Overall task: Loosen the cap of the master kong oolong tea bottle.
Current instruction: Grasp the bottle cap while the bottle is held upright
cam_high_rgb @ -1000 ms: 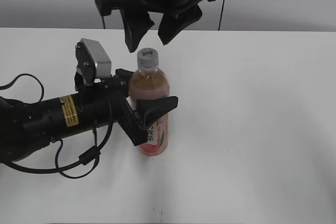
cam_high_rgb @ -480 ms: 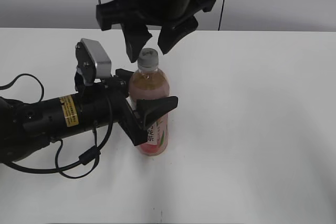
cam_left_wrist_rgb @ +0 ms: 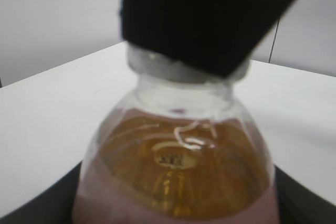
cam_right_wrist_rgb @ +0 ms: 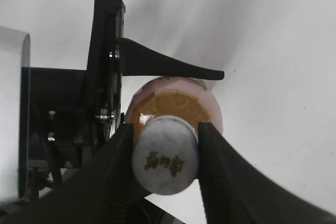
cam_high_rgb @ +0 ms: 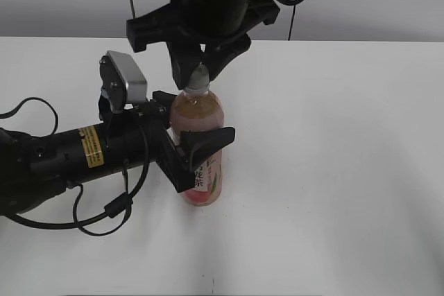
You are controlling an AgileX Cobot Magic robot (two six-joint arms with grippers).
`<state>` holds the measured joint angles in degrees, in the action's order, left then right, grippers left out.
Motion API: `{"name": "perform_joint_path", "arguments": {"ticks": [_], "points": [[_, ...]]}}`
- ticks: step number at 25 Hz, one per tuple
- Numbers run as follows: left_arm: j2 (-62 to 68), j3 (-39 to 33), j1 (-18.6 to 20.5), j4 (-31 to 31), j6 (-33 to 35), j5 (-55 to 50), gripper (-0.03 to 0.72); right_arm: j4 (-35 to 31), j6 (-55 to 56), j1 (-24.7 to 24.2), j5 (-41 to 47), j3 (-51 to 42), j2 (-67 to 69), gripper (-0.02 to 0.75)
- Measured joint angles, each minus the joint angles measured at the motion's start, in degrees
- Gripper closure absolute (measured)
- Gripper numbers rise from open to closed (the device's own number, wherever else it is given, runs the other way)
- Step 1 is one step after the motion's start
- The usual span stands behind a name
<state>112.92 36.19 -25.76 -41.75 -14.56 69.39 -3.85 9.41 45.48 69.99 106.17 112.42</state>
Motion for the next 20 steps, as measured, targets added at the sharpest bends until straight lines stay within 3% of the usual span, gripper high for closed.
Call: {"name": "perform_joint_path", "arguments": {"ticks": [4, 9, 20], "points": [[0.0, 0.0, 0.0, 0.0, 0.0, 0.0, 0.244, -0.65, -5.4, 0.0, 0.08, 0.0, 0.0, 0.458], [0.0, 0.0, 0.0, -0.17, 0.0, 0.11, 0.244, -1.08, -23.25, -0.05, 0.08, 0.0, 0.0, 0.459], [0.0, 0.0, 0.0, -0.62, 0.36, 0.18, 0.244, -1.68, -80.56, -0.05, 0.51, 0.0, -0.22, 0.459]]}}
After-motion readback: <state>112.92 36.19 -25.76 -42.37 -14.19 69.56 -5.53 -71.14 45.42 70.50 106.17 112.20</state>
